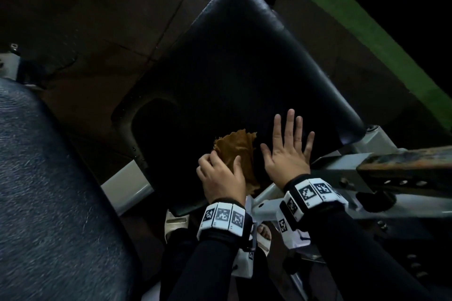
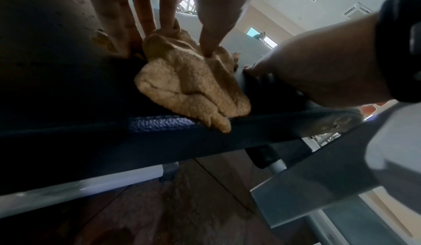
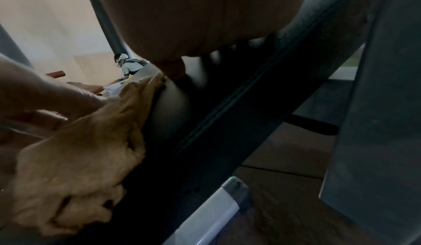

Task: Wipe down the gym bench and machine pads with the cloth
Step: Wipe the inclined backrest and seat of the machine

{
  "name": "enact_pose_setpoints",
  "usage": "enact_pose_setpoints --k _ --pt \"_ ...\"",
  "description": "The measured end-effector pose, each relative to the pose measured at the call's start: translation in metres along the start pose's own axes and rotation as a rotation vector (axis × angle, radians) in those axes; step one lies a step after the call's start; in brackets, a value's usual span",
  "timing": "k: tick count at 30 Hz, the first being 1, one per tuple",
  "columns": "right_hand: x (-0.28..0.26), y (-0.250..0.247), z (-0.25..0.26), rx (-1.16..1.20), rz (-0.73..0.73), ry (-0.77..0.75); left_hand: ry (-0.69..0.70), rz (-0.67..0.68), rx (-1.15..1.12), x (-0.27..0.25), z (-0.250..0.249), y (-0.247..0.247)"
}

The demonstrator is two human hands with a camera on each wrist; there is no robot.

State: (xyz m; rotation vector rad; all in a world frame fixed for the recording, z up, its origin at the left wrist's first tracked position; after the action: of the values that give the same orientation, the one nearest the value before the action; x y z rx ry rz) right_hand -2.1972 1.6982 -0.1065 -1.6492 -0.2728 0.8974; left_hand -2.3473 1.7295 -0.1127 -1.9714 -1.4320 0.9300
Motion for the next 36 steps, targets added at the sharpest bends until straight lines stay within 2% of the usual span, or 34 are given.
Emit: enact_pose_setpoints --k 4,7,11,15,18,28,30,33,36 --pt "0.003 0.003 0.000 -0.014 -0.016 -0.006 0.013 -0.018 -0.088 0.007 -0.001 -0.004" --pt "0.003 0.006 -0.001 -0.033 -0.047 -0.008 0.081 -0.060 -0.190 0.007 0.000 -0.009" --pt "0.002 0.006 -0.001 -0.052 -0.085 0.009 0.197 -0.085 -0.062 -0.009 0.001 -0.001" --pt "0.005 0.008 -0.002 -0.039 -0.047 -0.007 0.297 0.134 0.050 -0.012 0.002 0.024" --pt "0.006 0.009 -0.002 -0.047 -0.056 -0.011 0.320 0.189 0.083 -0.005 0.010 0.036" --pt "0.005 0.012 -0.005 -0.055 -0.166 -0.016 0.164 0.126 0.046 -0.041 0.056 0.044" --pt "0.004 0.011 -0.005 -0.053 -0.181 -0.018 0.157 0.110 0.058 -0.032 0.055 0.042" --pt "0.003 0.010 -0.005 -0.045 -0.171 -0.017 0.117 0.017 0.058 -0.008 0.062 0.031" --pt "0.003 0.010 -0.005 -0.040 -0.126 -0.026 -0.004 -0.064 0.043 0.014 0.088 0.017"
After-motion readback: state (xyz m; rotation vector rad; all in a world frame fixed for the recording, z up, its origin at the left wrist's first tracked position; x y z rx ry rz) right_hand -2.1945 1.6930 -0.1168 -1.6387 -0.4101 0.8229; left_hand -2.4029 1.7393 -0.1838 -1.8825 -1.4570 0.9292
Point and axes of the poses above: each hand's wrist, its own x-axis towards the middle knuckle, its own y-axis out of the palm, z = x × y, the point moved 5 cm from there along x, towards the middle knuckle, and after that the axes turned 12 degrees about y, right-handed, at the moved point
